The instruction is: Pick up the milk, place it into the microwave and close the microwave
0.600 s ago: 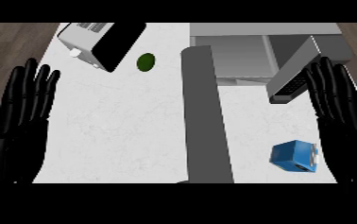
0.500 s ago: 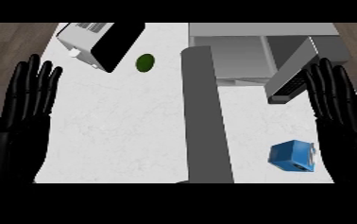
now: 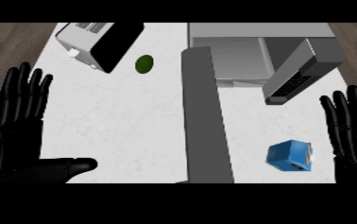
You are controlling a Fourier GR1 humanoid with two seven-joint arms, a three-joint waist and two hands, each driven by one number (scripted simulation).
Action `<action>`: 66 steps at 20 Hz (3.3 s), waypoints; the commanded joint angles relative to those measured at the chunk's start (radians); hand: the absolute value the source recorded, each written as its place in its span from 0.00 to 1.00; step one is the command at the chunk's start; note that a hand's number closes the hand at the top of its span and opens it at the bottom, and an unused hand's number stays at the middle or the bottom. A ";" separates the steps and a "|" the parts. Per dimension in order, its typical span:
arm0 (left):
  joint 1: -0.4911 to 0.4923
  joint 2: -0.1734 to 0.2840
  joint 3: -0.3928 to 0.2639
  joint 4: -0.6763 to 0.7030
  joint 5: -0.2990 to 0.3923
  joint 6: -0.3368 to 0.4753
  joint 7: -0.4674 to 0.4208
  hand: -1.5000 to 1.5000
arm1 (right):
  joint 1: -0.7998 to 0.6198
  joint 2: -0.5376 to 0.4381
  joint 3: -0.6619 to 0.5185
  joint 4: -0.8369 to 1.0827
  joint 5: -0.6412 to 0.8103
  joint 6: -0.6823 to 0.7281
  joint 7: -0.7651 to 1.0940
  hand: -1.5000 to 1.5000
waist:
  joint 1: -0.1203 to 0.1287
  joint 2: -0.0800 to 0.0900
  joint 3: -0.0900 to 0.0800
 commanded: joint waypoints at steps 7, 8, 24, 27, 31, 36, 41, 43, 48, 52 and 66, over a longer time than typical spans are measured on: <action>0.197 0.039 0.074 -0.166 0.134 -0.103 0.043 0.00 | 0.201 -0.008 0.099 -0.180 0.111 -0.063 0.056 0.00 | 0.001 -0.004 -0.001; 0.191 0.021 0.074 -0.161 0.132 -0.089 0.039 0.00 | 0.204 0.013 0.126 -0.064 0.152 -0.091 -0.021 0.00 | 0.002 -0.002 -0.001; 0.313 0.038 0.233 -0.244 0.293 -0.228 0.034 0.00 | 0.352 0.012 0.074 0.152 0.074 -0.159 -0.256 0.00 | 0.002 -0.001 -0.001; 0.338 0.031 0.246 -0.248 0.292 -0.254 0.034 0.00 | 0.278 0.021 0.017 0.229 0.008 -0.178 -0.241 0.00 | 0.005 0.000 -0.001; 0.375 -0.017 0.226 -0.219 0.247 -0.297 -0.033 0.00 | 0.354 0.011 -0.068 0.325 -0.060 -0.167 -0.399 0.00 | 0.002 0.000 0.000; 0.442 -0.016 0.277 -0.267 0.311 -0.349 -0.020 0.00 | 0.270 -0.036 -0.233 0.488 -0.163 -0.122 -0.467 0.00 | 0.009 0.000 0.000; 0.396 0.023 0.350 -0.268 0.380 -0.354 0.033 0.00 | 0.259 -0.075 -0.305 0.592 -0.211 -0.064 -0.531 0.00 | 0.007 0.000 -0.001; 0.299 0.052 0.358 -0.231 0.384 -0.308 0.080 0.00 | 0.279 -0.032 -0.273 0.663 -0.164 -0.087 -0.624 0.00 | 0.002 0.001 0.000; 0.325 0.022 0.391 -0.195 0.367 -0.357 0.033 0.00 | 0.217 -0.069 -0.325 0.805 -0.227 0.004 -0.701 0.00 | 0.004 0.001 -0.001; 0.357 -0.061 0.307 -0.316 0.303 -0.349 0.086 0.00 | 0.165 -0.085 -0.353 0.890 -0.226 0.022 -0.735 0.00 | 0.004 0.001 -0.001; 0.343 -0.039 0.451 -0.206 0.382 -0.462 0.056 0.00 | -0.042 -0.099 -0.425 1.366 -0.174 -0.013 -1.023 0.00 | 0.008 0.001 -0.001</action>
